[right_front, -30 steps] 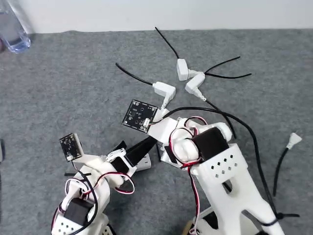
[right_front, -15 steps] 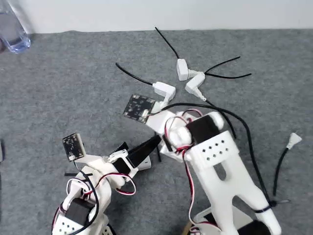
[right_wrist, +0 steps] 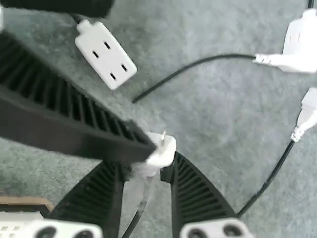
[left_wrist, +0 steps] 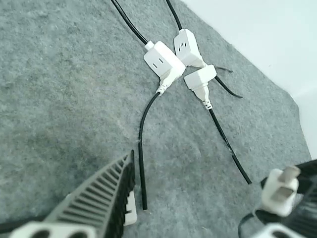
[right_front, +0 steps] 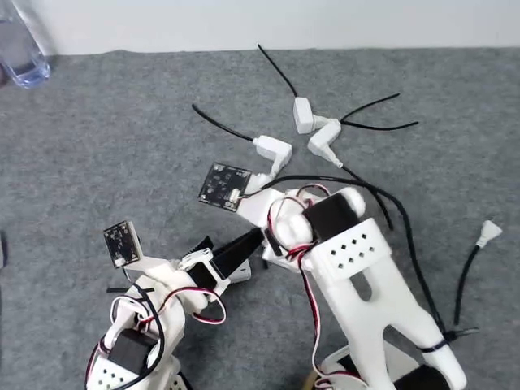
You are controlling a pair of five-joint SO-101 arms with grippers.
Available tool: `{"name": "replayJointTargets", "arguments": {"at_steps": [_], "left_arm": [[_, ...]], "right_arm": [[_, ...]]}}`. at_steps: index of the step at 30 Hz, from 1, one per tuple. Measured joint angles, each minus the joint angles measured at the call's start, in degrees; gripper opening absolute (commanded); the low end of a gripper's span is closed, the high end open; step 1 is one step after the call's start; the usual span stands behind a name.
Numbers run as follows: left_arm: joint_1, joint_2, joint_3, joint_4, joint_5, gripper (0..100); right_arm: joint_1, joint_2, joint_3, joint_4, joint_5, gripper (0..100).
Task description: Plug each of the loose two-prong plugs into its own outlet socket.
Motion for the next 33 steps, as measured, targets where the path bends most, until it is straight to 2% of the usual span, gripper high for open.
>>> {"name": "replayJointTargets", "arguments": {"at_steps": [13, 33], "left_arm": [[0.00, 0.00, 0.00, 0.00, 0.00, 48], [0.00, 0.00, 0.00, 0.00, 0.00, 48]], "right_arm": [[-0.70, 0.09, 0.00, 0.00, -0.35, 0.8], [-0.79, -11.87, 0.00, 5.89, -0.44, 0.8]]}}
